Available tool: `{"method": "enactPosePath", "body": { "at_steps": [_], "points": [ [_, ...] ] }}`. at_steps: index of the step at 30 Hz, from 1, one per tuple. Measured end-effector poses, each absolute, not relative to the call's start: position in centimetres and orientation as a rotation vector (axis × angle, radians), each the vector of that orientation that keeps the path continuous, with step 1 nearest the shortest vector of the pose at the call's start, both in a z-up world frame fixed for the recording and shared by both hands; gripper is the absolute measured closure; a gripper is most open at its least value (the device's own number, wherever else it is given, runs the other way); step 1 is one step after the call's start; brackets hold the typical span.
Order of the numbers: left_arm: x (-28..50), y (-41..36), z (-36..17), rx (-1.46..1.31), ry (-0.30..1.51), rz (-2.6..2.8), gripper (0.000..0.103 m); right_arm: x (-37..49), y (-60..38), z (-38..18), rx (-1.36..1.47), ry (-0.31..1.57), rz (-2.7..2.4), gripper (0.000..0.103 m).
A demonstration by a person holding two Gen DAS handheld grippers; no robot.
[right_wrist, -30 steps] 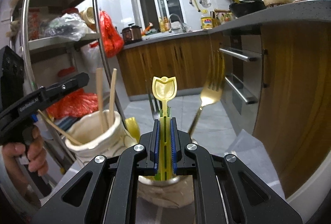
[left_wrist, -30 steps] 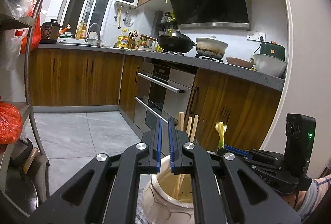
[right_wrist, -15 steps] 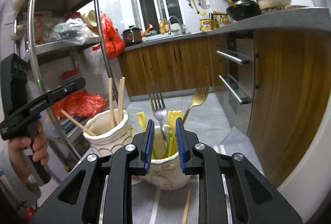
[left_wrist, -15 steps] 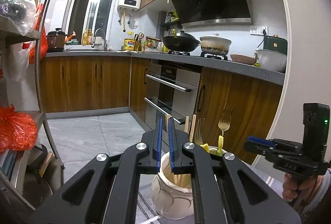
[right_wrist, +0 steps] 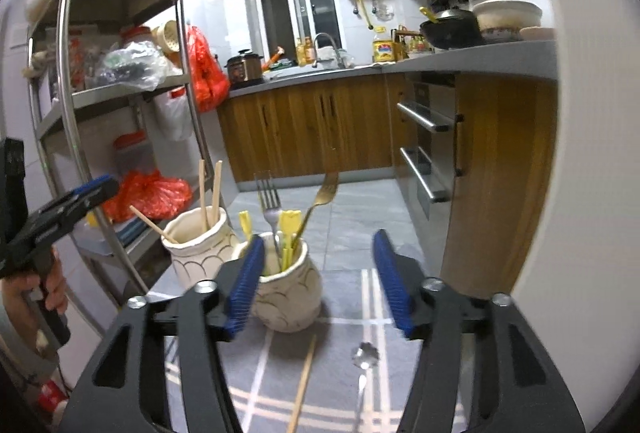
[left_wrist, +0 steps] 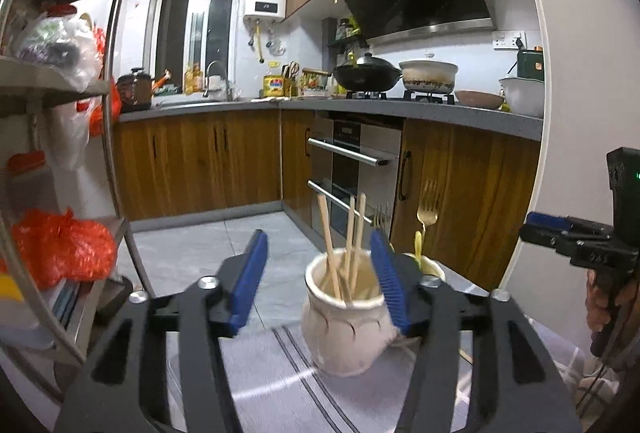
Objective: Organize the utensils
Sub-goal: 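Open both tools and withdraw them back over the cloth, then grasp the silver flower-headed spoon by its handle with the right tool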
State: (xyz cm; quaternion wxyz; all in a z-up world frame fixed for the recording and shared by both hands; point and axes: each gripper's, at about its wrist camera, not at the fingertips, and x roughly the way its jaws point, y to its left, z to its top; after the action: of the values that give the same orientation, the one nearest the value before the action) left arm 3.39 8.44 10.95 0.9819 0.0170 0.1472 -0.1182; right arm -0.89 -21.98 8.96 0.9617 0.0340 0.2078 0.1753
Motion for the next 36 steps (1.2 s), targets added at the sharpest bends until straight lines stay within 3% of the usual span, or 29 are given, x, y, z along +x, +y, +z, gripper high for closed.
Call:
{"method": "enactPosePath", "body": {
  "at_steps": [4, 6, 26, 29, 31, 36],
  "points": [
    [2.0, 7.6, 9.8, 0.042, 0.328, -0.212, 0.018, -1.8, -22.6, 8.7, 0.046, 0.430, 0.346, 0.012],
    [1.3, 7.2, 9.4, 0.042, 0.329, -0.208, 0.006, -2.0, -22.7, 8.2, 0.024, 0.438, 0.333, 0.008],
    [-0.9, 1.7, 1.0, 0.089, 0.534, -0.249, 0.005, 0.3, -21.8, -1.6, -0.130, 0.748, 0.254, 0.006],
    [-0.8, 1.4, 1.0, 0.089, 0.536, -0.258, 0.005, 1.6, -22.1, -1.7, -0.127, 0.764, 0.254, 0.012],
    [-0.8, 1.4, 0.9, 0.086, 0.537, -0.259, 0.005, 2.4, -22.2, -1.7, -0.118, 0.780, 0.256, 0.030],
    [-0.5, 1.0, 0.4, 0.088, 0.553, -0.262, 0.005, 4.3, -22.0, -2.1, -0.101, 0.818, 0.298, 0.048]
  ]
}}
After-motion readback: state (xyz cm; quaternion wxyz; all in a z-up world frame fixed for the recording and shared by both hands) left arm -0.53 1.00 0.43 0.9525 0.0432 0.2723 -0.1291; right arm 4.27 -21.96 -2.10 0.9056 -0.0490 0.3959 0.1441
